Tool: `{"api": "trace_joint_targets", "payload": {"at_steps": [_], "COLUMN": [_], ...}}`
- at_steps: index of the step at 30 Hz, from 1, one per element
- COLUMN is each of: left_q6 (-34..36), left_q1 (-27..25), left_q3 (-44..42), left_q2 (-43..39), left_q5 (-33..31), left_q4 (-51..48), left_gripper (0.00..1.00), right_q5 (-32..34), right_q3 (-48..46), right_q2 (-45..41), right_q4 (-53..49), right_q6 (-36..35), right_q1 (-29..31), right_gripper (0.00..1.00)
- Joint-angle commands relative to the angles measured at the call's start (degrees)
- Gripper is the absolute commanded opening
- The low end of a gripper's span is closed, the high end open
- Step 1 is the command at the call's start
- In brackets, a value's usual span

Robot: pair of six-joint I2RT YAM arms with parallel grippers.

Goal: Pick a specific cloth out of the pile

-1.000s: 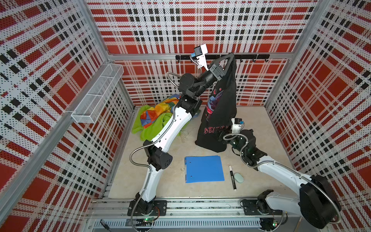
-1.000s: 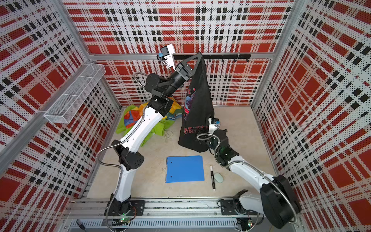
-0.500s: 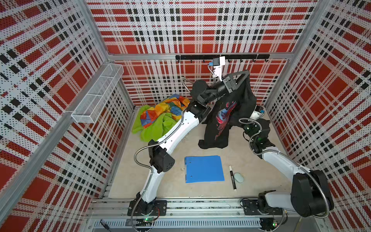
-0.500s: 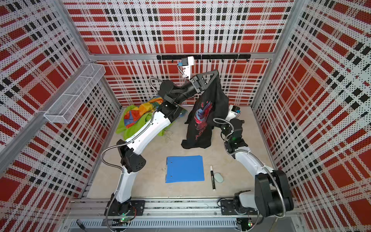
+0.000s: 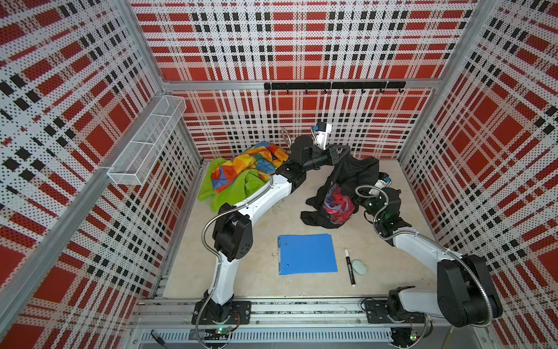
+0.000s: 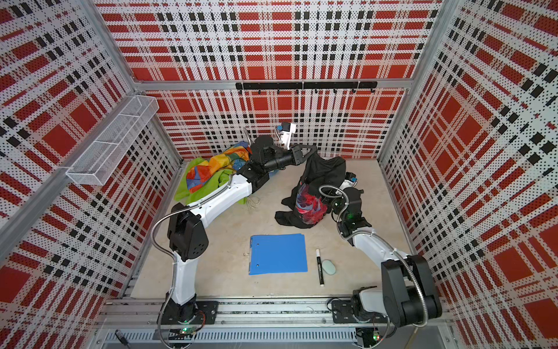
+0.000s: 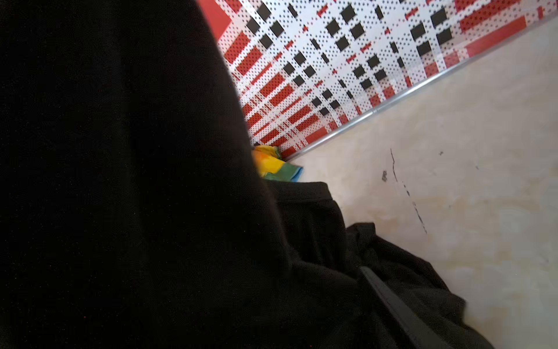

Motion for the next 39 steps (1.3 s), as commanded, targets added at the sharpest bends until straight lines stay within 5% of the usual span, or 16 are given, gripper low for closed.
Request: {"api": "trace_joint_targets", "payload": {"at_steps": [1, 20, 26, 31, 36, 39], "left_q6": [5.67, 14.67, 13.36, 12.00, 11.25, 11.51], "left_q1": [0.36, -1.89, -4.49, -6.15, -5.80, -4.94], "left_q3": [-2.42, -28.04, -32.23, -32.55, -34.61, -35.62], "left_q2": [-4.74, -8.19, -5.02, -2.51, -3.59, -6.43], "left_q5": [-2.70, -12.05, -12.71, -14.78, -16.21, -16.58], "left_q4": [-3.27, -10.51, -8.26, -7.78, -6.76, -6.56], "left_gripper": [0.00, 0.00, 0.00, 0.07, 0.35, 0.41], "right_q5": [-0.26, 16.58, 14.91, 14.67, 14.98, 13.79], "right_q3": [-3.47, -3.34, -2.71, -0.56, 0.50, 1.22], "right_q2": [0.24, 0.12, -1.95, -4.63, -10.21, -13.07], "right_q4": [2.80, -19.82, -19.98, -22.54, -26.01, -27.26], "right_q6": [1.47, -3.69, -4.18, -4.38, -4.92, -6.23], "right_q1": [0.24, 0.28, 0.32, 0.68, 1.01, 1.04], "right_gripper": [0.86, 0.88, 0.87, 0.86, 0.86, 0.87]}}
